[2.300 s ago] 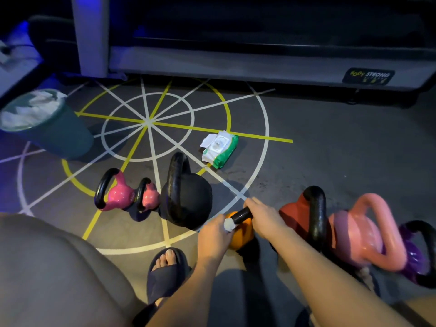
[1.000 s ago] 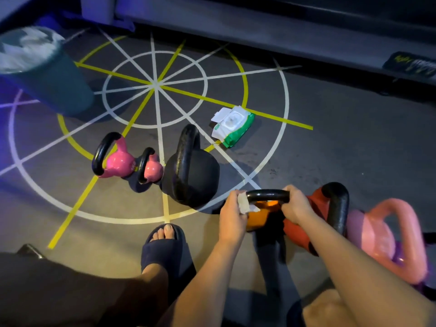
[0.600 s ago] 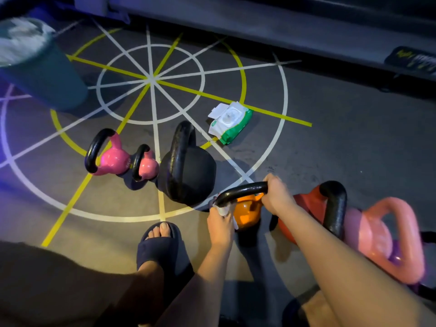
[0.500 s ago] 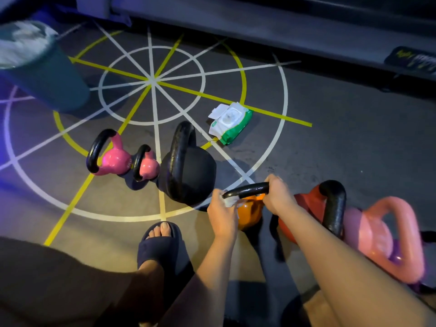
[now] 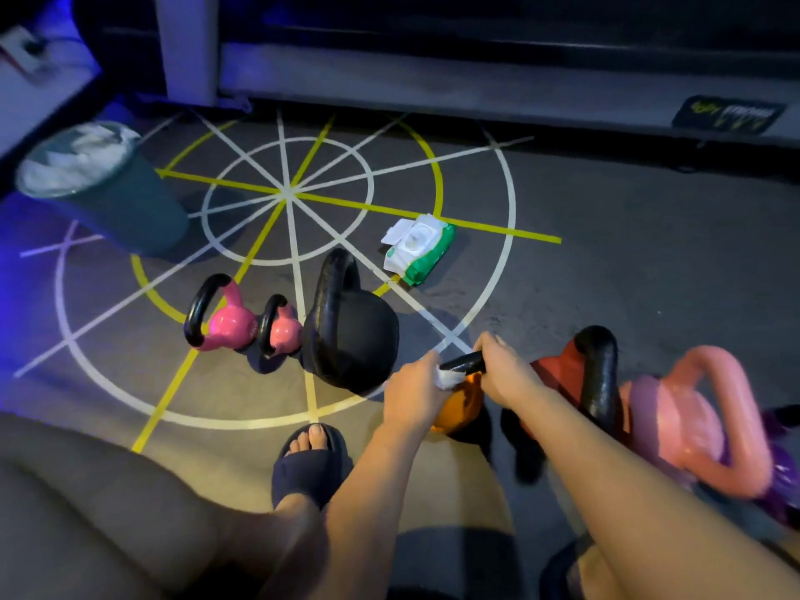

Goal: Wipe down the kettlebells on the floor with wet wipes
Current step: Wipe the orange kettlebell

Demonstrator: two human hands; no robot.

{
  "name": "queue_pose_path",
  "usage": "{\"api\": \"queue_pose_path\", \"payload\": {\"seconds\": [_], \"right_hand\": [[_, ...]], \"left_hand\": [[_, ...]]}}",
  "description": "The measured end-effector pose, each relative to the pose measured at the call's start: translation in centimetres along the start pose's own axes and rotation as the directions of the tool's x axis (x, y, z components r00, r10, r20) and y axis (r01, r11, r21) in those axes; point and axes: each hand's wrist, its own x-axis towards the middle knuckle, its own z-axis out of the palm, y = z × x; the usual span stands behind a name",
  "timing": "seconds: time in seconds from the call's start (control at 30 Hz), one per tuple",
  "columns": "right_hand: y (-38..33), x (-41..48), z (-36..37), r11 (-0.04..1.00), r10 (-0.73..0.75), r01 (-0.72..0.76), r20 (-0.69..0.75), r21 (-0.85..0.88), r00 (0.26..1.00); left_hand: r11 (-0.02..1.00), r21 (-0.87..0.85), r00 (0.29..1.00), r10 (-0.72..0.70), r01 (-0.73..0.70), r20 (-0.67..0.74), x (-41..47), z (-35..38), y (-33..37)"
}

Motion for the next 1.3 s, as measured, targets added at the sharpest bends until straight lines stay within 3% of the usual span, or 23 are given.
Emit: {"api": "queue_pose_path", "payload": {"seconds": [0.07, 0.2, 0.3, 0.43, 0.53, 0.67, 0.73, 0.83, 0.9, 0.97, 1.03, 1.1, 1.17, 1.23, 1.3], "right_hand": [[0.8, -0.7, -0.3, 0.997, -0.065, 0.066, 0.05, -0.033, 0.997], [1.8, -2.1, -0.1, 0.991, -0.073, 0.062, 0.095, 0.115, 0.993], [3.2, -2.6, -1.0, 0.999, -0.005, 0.0, 0.131, 0.037, 0.991], [4.0, -3.1, -1.7, 0.991, -0.002, 0.003, -0.006, 0.131, 1.0], [3.8, -2.9, -2.6, 0.976, -0.02, 0.041, -0.102, 0.212, 0.995], [3.8, -2.6, -4.6, 0.943, 0.019, 0.084, -0.304, 0.321, 0.952], [3.1, -2.5, -4.8, 0.946, -0.093, 0.172, -0.277, 0.276, 0.956], [0.9, -1.9, -2.7, 0.916, -0.335, 0.337, -0.048, 0.218, 0.941], [-0.5, -1.6, -0.8, 0.929, -0.363, 0.351, 0.106, 0.12, 0.926], [-0.9, -2.0, 0.7, 0.904, -0.409, 0.411, 0.043, -0.118, 0.912], [-0.1, -2.6, 2.5, 0.873, -0.478, 0.447, -0.166, -0.194, 0.862], [1.3, -2.7, 4.5, 0.912, -0.386, 0.409, -0.365, -0.017, 0.847], [1.5, -2.0, 5.7, 0.884, -0.041, 0.222, -0.406, 0.412, 0.913], [0.2, -1.3, 5.6, 0.598, 0.325, -0.07, -0.162, 0.799, 0.932], [-0.7, -0.8, 5.5, 0.22, 0.512, -0.26, 0.116, 0.94, 0.851]], "left_hand": [[0.977, 0.189, 0.993, 0.082, -0.097, 0.089, -0.1, 0.2, 1.9], [0.952, 0.285, 0.983, 0.06, -0.109, 0.176, -0.3, 1.0, 3.9], [0.942, 0.32, 0.985, 0.045, -0.097, 0.166, 0.1, 0.7, 4.8], [0.932, 0.325, 0.966, 0.078, -0.158, 0.245, 1.4, 0.8, 7.0], [0.975, 0.135, 0.923, 0.114, -0.175, 0.368, 2.5, 0.4, 7.5], [0.96, -0.28, 0.813, 0.171, -0.011, 0.557, 2.6, -3.7, 5.8], [0.908, -0.41, 0.803, 0.18, 0.087, 0.569, 2.5, -5.8, 4.3], [0.9, -0.405, 0.81, 0.111, 0.165, 0.576, 2.0, -7.3, 1.4], [0.894, -0.397, 0.812, 0.071, 0.205, 0.579, 1.6, -7.2, -0.6], [0.872, -0.437, 0.837, 0.059, 0.222, 0.544, 1.0, -6.9, -2.2], [0.895, -0.405, 0.846, 0.064, 0.186, 0.53, 0.6, -6.6, -3.3], [0.917, -0.366, 0.835, 0.074, 0.158, 0.545, 0.1, -6.1, -3.5], [0.957, -0.274, 0.852, 0.067, 0.092, 0.519, -0.6, -5.4, -2.9], [0.986, -0.167, 0.895, 0.086, -0.013, 0.437, -1.2, -4.2, -2.0], [0.991, -0.093, 0.935, 0.117, -0.091, 0.334, -1.4, -2.9, -1.1]]}}
